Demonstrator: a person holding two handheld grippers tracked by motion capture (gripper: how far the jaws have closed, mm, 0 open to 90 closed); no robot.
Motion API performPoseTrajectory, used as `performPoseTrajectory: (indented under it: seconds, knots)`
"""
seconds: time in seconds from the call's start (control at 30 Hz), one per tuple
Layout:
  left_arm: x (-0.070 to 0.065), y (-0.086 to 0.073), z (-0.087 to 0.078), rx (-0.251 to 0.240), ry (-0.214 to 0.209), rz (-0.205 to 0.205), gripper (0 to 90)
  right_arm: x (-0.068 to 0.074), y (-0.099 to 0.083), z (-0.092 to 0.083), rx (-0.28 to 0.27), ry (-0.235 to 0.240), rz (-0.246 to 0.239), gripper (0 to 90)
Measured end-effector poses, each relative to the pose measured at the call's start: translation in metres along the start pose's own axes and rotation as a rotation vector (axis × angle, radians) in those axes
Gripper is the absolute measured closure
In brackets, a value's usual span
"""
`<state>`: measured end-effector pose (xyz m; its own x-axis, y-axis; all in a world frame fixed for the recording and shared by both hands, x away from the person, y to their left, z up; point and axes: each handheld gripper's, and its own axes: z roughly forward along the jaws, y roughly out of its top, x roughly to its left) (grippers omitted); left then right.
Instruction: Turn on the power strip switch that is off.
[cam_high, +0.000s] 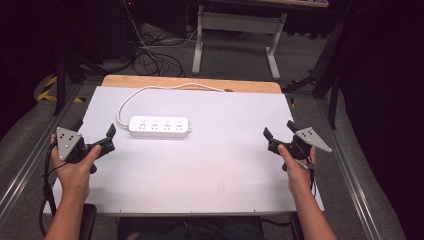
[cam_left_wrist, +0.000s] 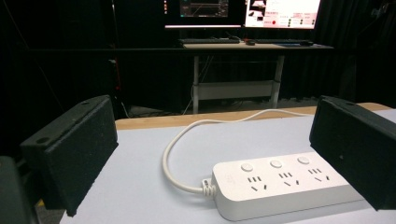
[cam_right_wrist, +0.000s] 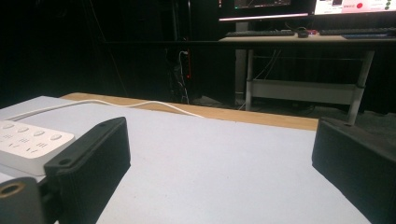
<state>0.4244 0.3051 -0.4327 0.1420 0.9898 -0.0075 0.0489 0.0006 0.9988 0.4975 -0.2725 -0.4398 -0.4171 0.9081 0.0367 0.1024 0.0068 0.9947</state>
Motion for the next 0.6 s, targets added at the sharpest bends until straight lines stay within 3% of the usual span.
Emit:
performPoseTrajectory:
  seconds: [0.33, 0.6]
  knots:
    - [-0.0007, 0.0003, 0.0013, -0.004, -0.001, 0.011, 1.5, -0.0003, 0.0001, -0.001, 0.001, -0.003, -0.001, 4.8]
    - [-0.0016, 0.0013, 0.0013, -0.02, 0.022, 0.031, 5.3, -0.0003, 0.0001, -0.0008, 0.001, -0.005, -0.002, 4.7]
